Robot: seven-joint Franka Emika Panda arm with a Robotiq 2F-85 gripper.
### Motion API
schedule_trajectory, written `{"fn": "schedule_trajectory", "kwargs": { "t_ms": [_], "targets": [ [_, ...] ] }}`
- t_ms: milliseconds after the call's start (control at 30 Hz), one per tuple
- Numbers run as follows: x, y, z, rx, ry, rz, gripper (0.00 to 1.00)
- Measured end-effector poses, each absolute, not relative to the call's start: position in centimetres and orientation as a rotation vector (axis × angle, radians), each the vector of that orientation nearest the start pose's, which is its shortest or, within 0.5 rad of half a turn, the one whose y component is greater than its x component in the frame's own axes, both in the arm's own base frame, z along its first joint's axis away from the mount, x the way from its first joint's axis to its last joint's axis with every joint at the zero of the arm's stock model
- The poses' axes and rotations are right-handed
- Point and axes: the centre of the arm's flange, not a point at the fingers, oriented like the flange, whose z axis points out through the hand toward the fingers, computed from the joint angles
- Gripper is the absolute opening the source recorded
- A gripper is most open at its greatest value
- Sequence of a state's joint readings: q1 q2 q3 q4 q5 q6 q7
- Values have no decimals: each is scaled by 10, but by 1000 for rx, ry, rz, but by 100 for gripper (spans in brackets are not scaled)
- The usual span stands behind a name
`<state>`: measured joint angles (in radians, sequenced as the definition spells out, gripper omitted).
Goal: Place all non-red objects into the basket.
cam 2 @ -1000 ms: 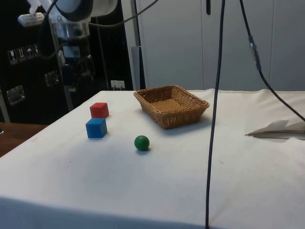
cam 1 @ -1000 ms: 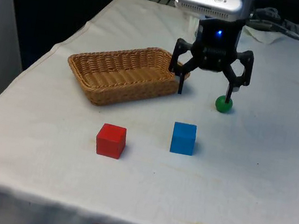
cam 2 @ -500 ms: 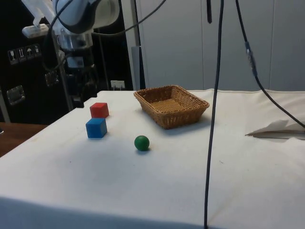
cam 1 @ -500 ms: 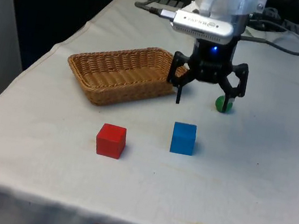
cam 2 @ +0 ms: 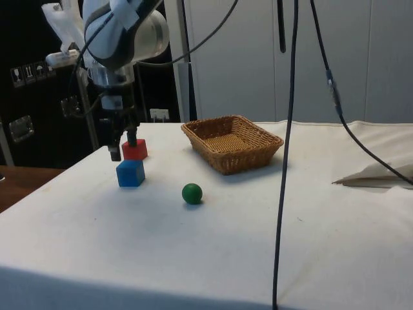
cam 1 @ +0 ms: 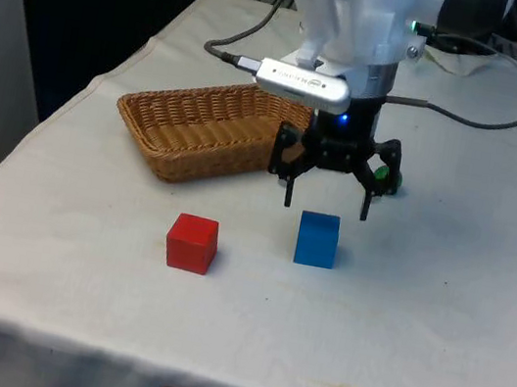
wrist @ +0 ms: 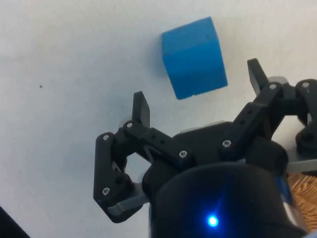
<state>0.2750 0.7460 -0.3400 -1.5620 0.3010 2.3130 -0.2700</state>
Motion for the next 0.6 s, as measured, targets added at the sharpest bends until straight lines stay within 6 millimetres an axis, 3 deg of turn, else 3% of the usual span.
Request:
{"fn": "schedule_trajectory", "kwargs": {
  "t_ms": [600],
  "targets": [
    [706,-15,198,-3111,-180,-79,100]
  ]
}}
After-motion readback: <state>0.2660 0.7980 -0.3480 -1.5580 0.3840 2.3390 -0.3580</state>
